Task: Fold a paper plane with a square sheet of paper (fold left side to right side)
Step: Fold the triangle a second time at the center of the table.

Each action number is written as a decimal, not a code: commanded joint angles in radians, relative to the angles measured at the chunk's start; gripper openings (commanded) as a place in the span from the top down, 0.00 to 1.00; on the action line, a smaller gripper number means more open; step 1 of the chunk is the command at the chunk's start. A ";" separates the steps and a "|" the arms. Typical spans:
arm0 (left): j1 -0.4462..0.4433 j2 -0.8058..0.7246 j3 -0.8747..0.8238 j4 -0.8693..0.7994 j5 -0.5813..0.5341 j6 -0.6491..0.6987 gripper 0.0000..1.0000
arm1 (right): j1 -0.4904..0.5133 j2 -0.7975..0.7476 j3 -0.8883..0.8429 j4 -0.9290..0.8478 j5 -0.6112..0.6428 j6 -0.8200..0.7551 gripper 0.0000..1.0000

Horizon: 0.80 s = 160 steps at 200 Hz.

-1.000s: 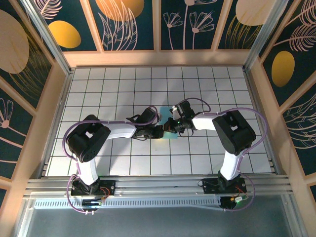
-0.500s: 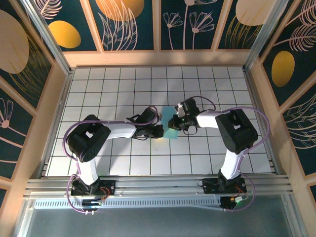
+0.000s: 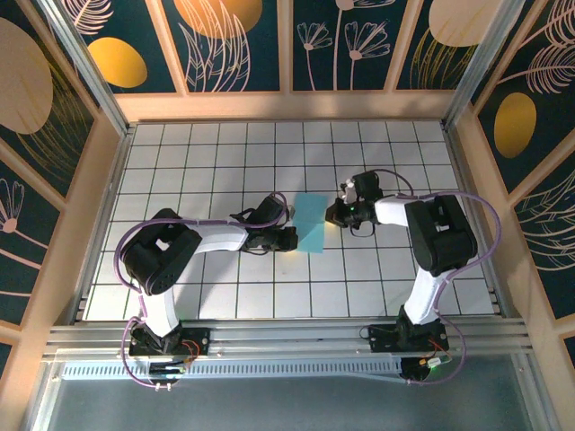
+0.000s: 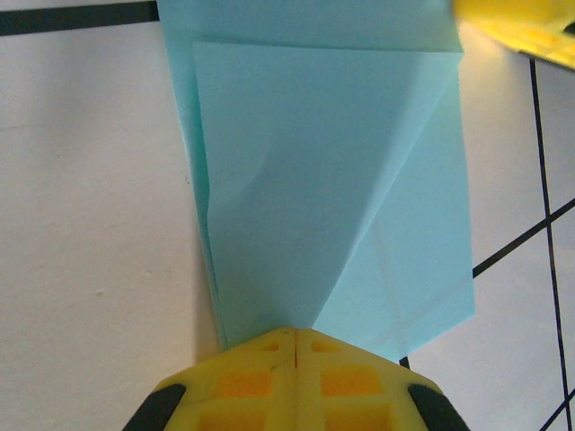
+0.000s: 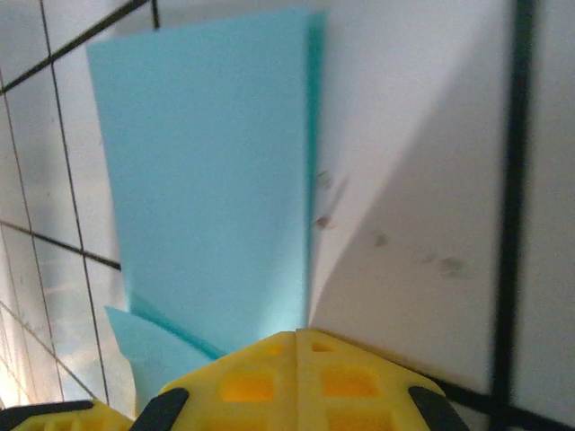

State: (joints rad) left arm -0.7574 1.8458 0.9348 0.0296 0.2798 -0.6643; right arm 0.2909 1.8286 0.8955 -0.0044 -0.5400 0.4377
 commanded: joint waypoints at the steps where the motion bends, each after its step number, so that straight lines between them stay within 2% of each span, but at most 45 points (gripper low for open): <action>1: 0.008 0.023 -0.025 -0.057 -0.014 -0.003 0.98 | -0.020 -0.039 0.044 -0.062 0.048 -0.038 1.00; 40: 0.008 0.024 -0.018 -0.054 -0.008 0.001 0.97 | 0.030 -0.099 0.048 -0.076 0.005 -0.004 1.00; 87: 0.008 0.022 -0.015 -0.054 -0.007 0.002 0.97 | 0.128 -0.060 0.022 -0.001 -0.035 0.070 1.00; 160: 0.008 0.006 0.032 -0.069 0.016 -0.023 0.96 | 0.134 0.039 0.020 -0.029 0.002 0.043 1.00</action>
State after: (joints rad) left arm -0.7574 1.8458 0.9428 0.0185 0.2836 -0.6674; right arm 0.4263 1.8442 0.9207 -0.0128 -0.5644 0.4881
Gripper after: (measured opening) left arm 0.044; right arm 0.046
